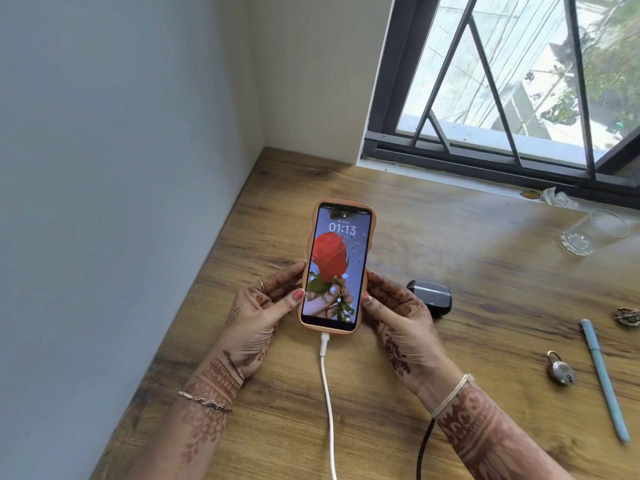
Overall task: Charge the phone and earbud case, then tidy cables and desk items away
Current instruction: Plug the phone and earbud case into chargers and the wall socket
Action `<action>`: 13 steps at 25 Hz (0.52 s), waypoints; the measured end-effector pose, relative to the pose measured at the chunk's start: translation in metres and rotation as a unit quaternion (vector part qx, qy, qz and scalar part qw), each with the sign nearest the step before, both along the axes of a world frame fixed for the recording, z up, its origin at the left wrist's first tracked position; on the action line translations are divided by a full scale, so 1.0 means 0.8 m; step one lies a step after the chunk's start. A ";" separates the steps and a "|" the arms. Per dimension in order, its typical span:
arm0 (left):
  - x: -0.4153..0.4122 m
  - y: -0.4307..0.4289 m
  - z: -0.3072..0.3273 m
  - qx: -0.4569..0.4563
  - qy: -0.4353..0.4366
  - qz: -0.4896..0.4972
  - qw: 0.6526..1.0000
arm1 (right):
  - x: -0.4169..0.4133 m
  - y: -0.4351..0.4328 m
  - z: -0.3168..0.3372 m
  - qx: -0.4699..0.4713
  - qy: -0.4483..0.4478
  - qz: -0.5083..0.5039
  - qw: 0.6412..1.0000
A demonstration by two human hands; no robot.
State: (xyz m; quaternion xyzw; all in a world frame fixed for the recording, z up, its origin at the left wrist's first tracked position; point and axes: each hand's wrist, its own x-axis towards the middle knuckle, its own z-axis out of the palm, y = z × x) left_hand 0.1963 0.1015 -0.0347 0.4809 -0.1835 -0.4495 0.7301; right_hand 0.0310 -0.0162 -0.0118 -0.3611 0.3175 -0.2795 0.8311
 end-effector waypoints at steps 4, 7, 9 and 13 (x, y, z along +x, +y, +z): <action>-0.002 -0.001 0.001 0.006 0.002 0.008 1.000 | 0.000 0.000 0.000 -0.001 0.008 -0.003 1.000; -0.004 -0.002 0.002 0.015 -0.004 0.019 1.000 | 0.000 0.000 -0.003 -0.007 0.011 -0.008 1.000; -0.006 -0.003 0.004 0.022 -0.008 0.027 0.999 | 0.001 0.000 -0.004 -0.013 0.013 -0.006 1.000; -0.009 -0.004 0.006 0.027 -0.022 0.034 0.999 | 0.001 0.000 -0.003 -0.022 0.013 -0.004 1.000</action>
